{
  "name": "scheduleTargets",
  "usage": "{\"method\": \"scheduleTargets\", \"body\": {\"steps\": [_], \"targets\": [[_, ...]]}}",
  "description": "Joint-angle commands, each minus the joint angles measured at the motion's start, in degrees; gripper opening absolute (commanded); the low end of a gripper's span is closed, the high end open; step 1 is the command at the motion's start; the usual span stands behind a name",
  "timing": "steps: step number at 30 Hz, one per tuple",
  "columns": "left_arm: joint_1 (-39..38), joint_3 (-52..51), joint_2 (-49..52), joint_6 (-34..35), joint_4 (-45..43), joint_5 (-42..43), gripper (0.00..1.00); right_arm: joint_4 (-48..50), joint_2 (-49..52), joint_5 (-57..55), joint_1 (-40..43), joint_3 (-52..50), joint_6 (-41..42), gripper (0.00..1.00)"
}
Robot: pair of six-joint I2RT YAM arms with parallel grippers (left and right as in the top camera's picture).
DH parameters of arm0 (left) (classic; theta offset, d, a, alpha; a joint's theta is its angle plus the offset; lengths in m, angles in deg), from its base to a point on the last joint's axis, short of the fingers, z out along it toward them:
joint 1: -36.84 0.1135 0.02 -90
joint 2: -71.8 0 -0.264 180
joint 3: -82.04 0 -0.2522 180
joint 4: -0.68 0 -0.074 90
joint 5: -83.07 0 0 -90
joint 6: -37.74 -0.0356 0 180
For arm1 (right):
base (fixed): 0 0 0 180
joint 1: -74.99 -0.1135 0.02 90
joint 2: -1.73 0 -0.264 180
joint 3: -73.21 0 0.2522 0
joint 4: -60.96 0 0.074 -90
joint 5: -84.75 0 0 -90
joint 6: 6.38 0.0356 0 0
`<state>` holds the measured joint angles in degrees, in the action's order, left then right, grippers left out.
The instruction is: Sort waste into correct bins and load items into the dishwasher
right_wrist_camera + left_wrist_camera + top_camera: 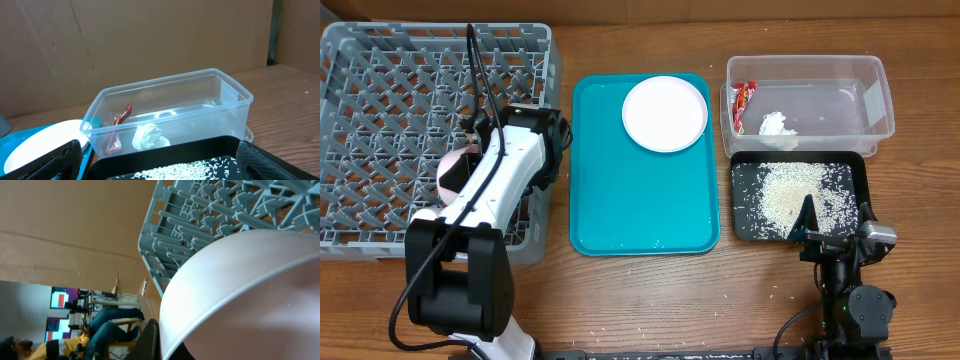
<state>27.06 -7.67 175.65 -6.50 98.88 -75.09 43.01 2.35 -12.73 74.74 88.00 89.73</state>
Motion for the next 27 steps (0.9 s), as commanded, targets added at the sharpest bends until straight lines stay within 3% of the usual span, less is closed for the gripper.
{"method": "scheduleTargets", "body": {"steps": [1,13,14,15,21,22,23,25,27], "targets": [[-1.95,0.46,1.68,0.55,-0.22,7.85,0.04,0.24,-0.46,0.09,0.22,-0.59,-0.15,1.0],[-3.74,1.07,1.62,0.61,2.43,16.35,0.04,0.24,-0.46,0.09,0.22,-0.59,-0.15,1.0],[-3.89,1.62,1.55,0.57,2.78,17.49,0.08,0.24,-0.46,0.09,0.22,-0.59,-0.15,1.0],[-4.17,2.84,1.44,0.55,2.99,19.98,0.23,0.24,-0.46,0.09,0.22,-0.59,-0.15,1.0],[-5.97,13.55,1.4,0.11,3.91,36.98,0.24,0.24,-0.46,0.09,0.22,-0.59,-0.15,1.0],[-6.32,15.72,1.4,-0.83,3.76,40.63,0.36,0.24,-0.46,0.09,0.22,-0.59,-0.15,1.0],[-6.82,19.39,1.4,-2.95,3.72,48.26,0.59,0.24,-0.46,0.09,0.22,-0.59,-0.15,1.0],[-7.19,22.51,1.4,-9.57,2.38,55.25,0.53,0.24,-0.46,0.09,0.22,-0.59,-0.17,1.0],[-7.69,26.05,1.4,-14.58,0.31,62.12,0.66,0.24,-0.46,0.09,0.22,-0.59,-0.17,1.0]]}}
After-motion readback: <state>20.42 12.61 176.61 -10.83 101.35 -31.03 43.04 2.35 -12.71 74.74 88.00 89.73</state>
